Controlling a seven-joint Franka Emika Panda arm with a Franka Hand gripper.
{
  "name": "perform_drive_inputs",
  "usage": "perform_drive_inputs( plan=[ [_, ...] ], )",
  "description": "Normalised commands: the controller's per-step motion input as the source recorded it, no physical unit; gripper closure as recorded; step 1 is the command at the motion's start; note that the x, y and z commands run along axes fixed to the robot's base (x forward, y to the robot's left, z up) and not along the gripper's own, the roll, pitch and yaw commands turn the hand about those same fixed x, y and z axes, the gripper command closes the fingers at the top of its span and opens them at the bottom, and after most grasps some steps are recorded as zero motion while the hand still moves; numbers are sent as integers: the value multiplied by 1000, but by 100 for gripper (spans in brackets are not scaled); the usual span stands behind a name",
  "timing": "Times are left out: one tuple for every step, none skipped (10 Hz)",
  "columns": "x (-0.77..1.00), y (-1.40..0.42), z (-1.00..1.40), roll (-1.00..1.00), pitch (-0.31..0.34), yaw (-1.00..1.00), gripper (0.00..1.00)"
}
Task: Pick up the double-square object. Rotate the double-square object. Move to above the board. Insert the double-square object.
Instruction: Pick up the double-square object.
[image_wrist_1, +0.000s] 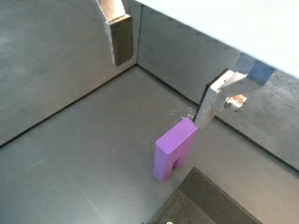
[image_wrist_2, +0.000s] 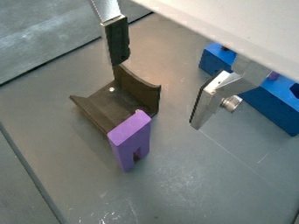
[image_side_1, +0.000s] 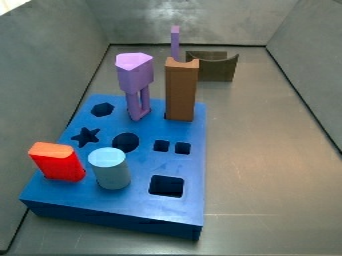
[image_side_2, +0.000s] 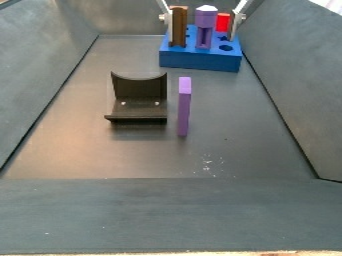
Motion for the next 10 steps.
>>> perform_drive_inputs(
  plan=[
    [223,0,-237,23,129,0,0],
    [494,31,-389,0,171,-86,0],
    [440,166,-489,-140,100,-137,0],
    [306,177,-594,-126,0,-151,0],
    [246,189,-589,-160,0,-160,0],
    [31,100,-560,-277,-157,-186,0],
    [-83,34,-643,-326,-411,-134,0],
    [-163,31,-560,-357,-449,-83,0],
    [-123,66,-463,-371,-414,-66,0],
    [-34,89,-366,-323,-309,-71,0]
  ],
)
